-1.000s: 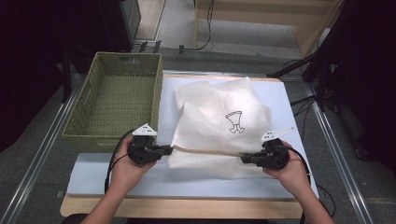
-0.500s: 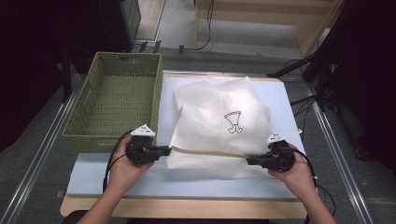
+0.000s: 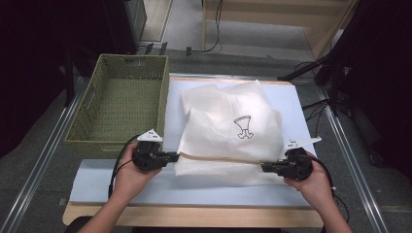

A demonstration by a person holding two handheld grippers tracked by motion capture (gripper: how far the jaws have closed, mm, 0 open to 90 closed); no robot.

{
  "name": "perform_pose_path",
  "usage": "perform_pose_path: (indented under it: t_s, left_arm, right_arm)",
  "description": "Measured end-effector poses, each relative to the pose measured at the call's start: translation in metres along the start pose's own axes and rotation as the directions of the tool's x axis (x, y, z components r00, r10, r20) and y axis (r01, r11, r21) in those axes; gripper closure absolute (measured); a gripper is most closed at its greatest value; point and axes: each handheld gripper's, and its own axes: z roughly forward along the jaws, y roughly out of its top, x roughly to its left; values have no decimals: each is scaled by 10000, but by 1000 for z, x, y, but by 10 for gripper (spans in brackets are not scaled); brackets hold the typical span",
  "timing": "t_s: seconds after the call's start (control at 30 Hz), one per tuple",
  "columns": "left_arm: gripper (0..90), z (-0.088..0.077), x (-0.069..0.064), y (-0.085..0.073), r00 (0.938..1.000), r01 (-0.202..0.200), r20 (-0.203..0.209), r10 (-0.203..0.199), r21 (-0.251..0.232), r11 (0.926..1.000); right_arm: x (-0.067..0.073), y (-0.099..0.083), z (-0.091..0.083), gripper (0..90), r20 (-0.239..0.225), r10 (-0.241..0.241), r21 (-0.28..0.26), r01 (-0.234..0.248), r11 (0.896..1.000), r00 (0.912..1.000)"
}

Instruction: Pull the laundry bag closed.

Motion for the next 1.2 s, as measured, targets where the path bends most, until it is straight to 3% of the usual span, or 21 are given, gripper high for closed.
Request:
perform_pose_path:
  t_s: [0.67, 0.73, 0.97, 1.2]
  left_arm:
    - [862, -1, 0, -1, 9998, -129, -144, 126, -152, 9998]
    - [862, -2, 1, 0, 9999, -5, -134, 2, -225, 9997]
    - [861, -1, -1, 0, 9998, -159, -113, 157, -131, 9998]
    - [861, -1, -2, -1, 9997, -163, -185, 161, -129, 9998]
  right_arm:
    - [-2, -3, -3, 881, 83, -403, -105, 404, 9991, 9992]
    - [-4, -4, -4, 881, 160, -267, -103, 269, 9996, 9995]
    - [-13, -14, -18, 881, 343, 48, -239, -39, 9997, 9994]
    - [-14, -15, -17, 881, 368, 207, -181, -200, 9996, 9991]
